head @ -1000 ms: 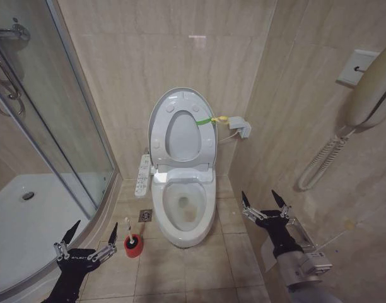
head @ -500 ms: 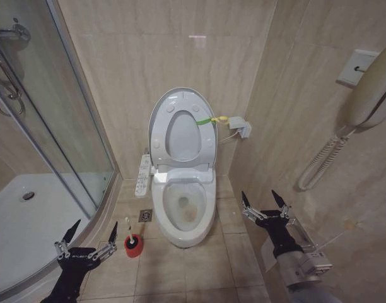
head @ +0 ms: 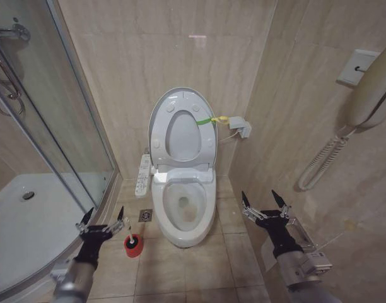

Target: Open the toilet lid, clean the toilet bowl with a toilet brush, close the toilet lid, and flush.

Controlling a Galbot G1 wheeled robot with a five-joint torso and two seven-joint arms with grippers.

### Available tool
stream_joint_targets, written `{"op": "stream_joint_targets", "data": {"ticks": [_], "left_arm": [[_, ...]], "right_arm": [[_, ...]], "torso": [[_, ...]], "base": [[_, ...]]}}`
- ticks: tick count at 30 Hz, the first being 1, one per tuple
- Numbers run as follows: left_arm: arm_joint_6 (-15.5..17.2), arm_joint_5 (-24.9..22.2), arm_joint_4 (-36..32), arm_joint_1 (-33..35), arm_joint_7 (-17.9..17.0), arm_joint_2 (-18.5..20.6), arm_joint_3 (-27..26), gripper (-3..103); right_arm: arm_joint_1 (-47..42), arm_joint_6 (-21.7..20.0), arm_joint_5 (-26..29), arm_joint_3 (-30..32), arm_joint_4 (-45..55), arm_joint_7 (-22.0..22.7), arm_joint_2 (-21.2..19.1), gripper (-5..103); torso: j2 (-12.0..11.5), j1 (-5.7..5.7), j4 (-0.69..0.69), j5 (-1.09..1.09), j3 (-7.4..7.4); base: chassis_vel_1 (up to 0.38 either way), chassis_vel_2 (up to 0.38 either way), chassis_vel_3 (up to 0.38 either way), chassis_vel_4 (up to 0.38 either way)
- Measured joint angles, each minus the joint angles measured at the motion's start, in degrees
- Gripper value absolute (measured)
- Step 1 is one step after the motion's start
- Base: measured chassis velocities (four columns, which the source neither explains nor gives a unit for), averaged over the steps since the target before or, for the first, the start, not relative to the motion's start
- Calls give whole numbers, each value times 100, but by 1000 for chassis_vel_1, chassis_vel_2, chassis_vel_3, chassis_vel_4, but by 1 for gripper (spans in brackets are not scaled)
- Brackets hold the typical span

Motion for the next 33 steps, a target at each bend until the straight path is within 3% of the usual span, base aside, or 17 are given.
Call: {"op": "stream_joint_targets", "data": {"ticks": [7, 16, 19, 28, 33], "left_arm": [[527, -112, 741, -1142, 45, -135, 193, 102], [643, -137, 859, -1369, 48, -163, 236, 99], [643, -127, 613, -1298, -13, -152, 251, 99], [528, 29, -1036, -744, -459, -27, 318, 96], [520, 42, -1130, -702, -487, -20, 322, 99]], "right_arm": [[0, 0, 0, 0, 0, 0, 0, 100], [0, 0, 0, 0, -1, 0, 0, 100], [0, 0, 0, 0, 0, 0, 0, 100], [0, 0, 0, 0, 0, 0, 0, 100], [0, 0, 0, 0, 0, 0, 0, 100]], "torso": [[0, 0, 0, 0, 0], [0, 0, 0, 0, 0], [0, 0, 0, -1, 0], [1, -1, 1, 2, -1], [0, -1, 0, 1, -1]], "base": [[0, 0, 0, 0], [0, 0, 0, 0], [0, 0, 0, 0], [0, 0, 0, 0], [0, 0, 0, 0]]}}
